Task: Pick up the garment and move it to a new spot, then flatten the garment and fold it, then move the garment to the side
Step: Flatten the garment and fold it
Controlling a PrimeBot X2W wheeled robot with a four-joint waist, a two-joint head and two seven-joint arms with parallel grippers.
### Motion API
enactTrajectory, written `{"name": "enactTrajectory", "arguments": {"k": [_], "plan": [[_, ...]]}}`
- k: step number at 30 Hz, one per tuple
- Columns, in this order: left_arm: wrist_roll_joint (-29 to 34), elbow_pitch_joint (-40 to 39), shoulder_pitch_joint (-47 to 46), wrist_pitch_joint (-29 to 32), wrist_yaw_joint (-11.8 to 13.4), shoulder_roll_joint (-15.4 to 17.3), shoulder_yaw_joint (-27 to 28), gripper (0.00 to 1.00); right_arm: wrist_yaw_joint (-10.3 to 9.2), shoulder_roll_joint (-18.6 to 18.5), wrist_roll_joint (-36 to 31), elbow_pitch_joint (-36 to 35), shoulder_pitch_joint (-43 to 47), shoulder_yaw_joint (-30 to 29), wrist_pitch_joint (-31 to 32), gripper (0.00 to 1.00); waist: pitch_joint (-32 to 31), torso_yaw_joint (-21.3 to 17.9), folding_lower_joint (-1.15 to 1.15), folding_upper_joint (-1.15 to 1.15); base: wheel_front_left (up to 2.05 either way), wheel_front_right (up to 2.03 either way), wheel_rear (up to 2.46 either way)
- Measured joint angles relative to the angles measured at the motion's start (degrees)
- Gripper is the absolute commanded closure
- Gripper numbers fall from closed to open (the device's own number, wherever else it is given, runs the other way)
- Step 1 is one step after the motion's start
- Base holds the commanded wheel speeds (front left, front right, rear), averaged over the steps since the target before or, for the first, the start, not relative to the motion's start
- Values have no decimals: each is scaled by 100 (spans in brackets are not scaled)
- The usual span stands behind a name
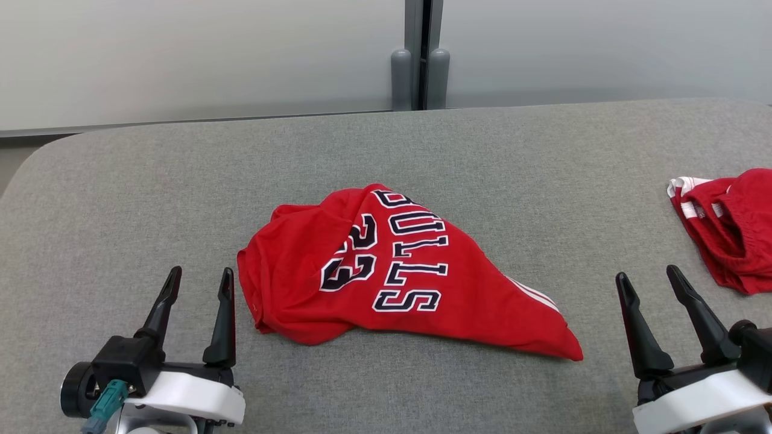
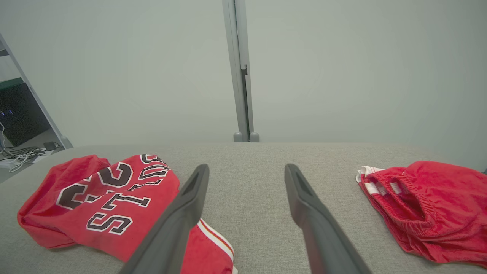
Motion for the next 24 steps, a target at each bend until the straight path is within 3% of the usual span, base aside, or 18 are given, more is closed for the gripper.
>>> {"name": "enactTrajectory", "arguments": {"k": [13,24], "plan": [[-3,-80,-14,9,32,26,-31,0,0,-23,-8,13,6,138,99,0,113,8,0,0,0,0,0],[-4,-66,-343,-35,9,-60,-126,0,0,-532,-23,1027,110,1267,277,0,492,129,0,0,0,0,0]]}}
